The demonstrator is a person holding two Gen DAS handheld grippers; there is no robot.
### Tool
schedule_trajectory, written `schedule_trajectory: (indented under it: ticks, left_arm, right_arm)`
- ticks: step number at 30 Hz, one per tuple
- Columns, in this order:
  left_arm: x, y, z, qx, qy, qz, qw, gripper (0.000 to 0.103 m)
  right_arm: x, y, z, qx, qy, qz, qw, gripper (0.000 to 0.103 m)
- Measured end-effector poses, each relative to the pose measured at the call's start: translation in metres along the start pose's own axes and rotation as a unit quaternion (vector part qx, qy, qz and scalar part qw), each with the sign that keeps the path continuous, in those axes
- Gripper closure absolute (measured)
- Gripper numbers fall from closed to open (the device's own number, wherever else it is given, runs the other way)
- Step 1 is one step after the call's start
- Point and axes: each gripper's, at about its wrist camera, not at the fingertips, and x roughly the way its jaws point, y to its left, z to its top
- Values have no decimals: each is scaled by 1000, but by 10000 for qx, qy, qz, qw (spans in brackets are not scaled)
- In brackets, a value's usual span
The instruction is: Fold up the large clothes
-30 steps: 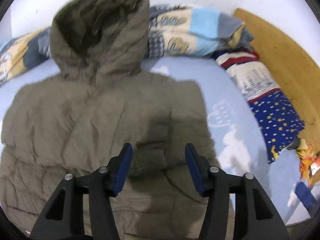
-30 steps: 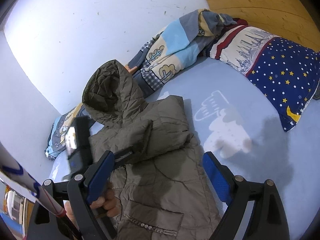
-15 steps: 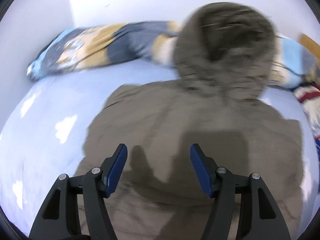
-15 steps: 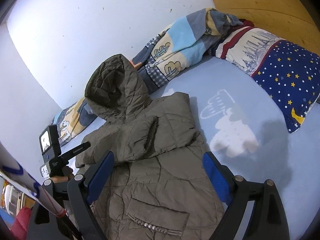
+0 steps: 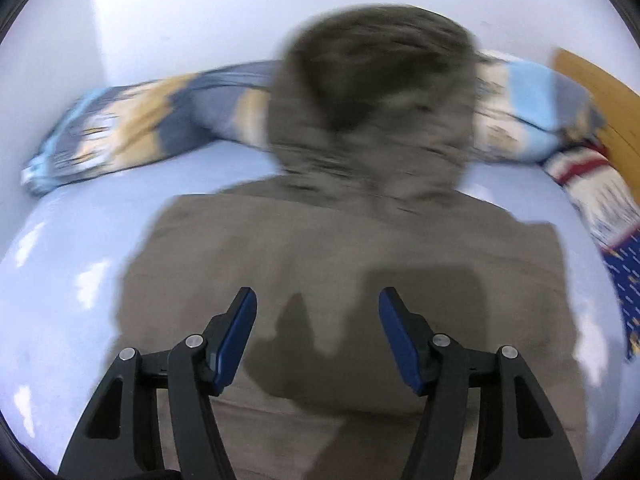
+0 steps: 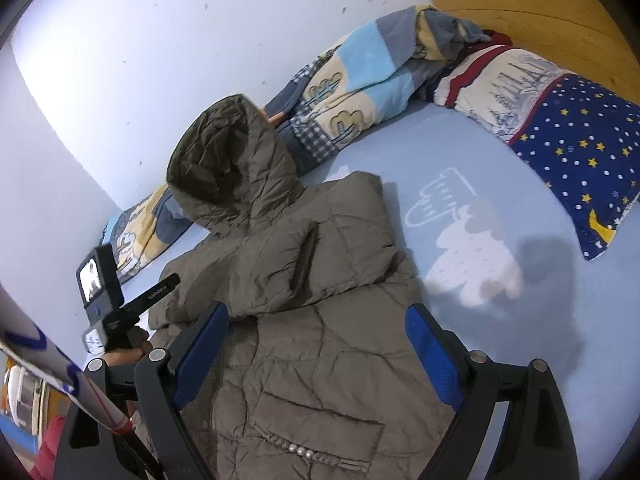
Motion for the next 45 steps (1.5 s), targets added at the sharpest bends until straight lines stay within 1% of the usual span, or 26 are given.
schedule_trajectory:
  ticks: [2, 5, 7, 9, 11, 13, 16, 18, 19, 22, 23, 26, 29, 30, 33, 35, 38, 40, 43, 45]
  left_arm:
    - [4, -25, -1, 200, 76, -164, 9996, 40]
    - [16, -60, -9, 446, 220, -220, 9985, 40]
    - [35, -78, -18, 575, 516, -181, 9968, 40]
    - [54, -86, -27, 621, 769, 20, 9951, 40]
    - [58, -86, -31, 631, 815, 104, 9946, 40]
    - [52, -86, -30, 634, 782, 125, 9948, 40]
    - [20, -78, -31, 664, 382, 84, 9970, 40]
    - [0, -69, -38, 692, 278, 89, 9972, 40]
    - [-12, -61, -44, 637, 214, 17, 9977, 40]
    - [-33, -38, -59, 590, 279, -28, 9979, 40]
    - [-41, -29, -67, 588, 289, 13, 9978, 40]
    - [-60, -9, -89, 682, 339, 287, 9967, 40]
    - [-78, 12, -113, 525, 430, 234, 9974, 40]
    - [-85, 19, -123, 516, 447, 286, 9973, 40]
    - [-101, 36, -154, 505, 463, 400, 9968, 40]
    - [-111, 47, -179, 473, 493, 507, 9964, 40]
    - [-113, 57, -215, 610, 741, 548, 9939, 39]
    - [-114, 64, -235, 577, 834, 547, 9933, 39]
    - [-126, 73, -250, 484, 774, 509, 9945, 39]
    - [-137, 77, -256, 514, 618, 579, 9951, 39]
  right_arm:
    - [-2, -6, 2, 110, -24, -61, 9999, 9]
    - [-3, -15, 5, 247, -45, -155, 9996, 9]
    - [-1, -20, 5, 324, -11, -173, 9993, 9]
    - [2, -21, 5, 373, 50, -148, 9992, 9]
    - [3, -20, 5, 381, 83, -122, 9992, 9]
    - [4, -17, 6, 296, 78, -150, 9994, 9]
    - [5, -16, 5, 271, 103, -116, 9995, 9]
    - [5, -16, 5, 274, 107, -147, 9995, 9]
    - [5, -16, 5, 275, 135, -143, 9994, 9]
    - [8, -14, 1, 193, 236, -158, 9994, 9]
    - [9, -12, -1, 144, 283, -164, 9994, 9]
    - [12, -6, -10, -42, 393, -182, 9991, 9]
    - [18, 2, -19, -252, 518, -216, 9981, 9]
    - [20, 6, -22, -339, 584, -213, 9975, 9]
    - [30, 24, -41, -748, 782, -285, 9937, 9]
    - [38, 37, -59, -1025, 990, -281, 9894, 9]
    - [52, 55, -95, -1461, 1334, -357, 9796, 9]
    - [58, 64, -119, -1719, 1519, -452, 9723, 9]
    - [63, 73, -157, -2063, 1808, -595, 9598, 9]
    - [59, 73, -174, -2097, 1883, -657, 9572, 10]
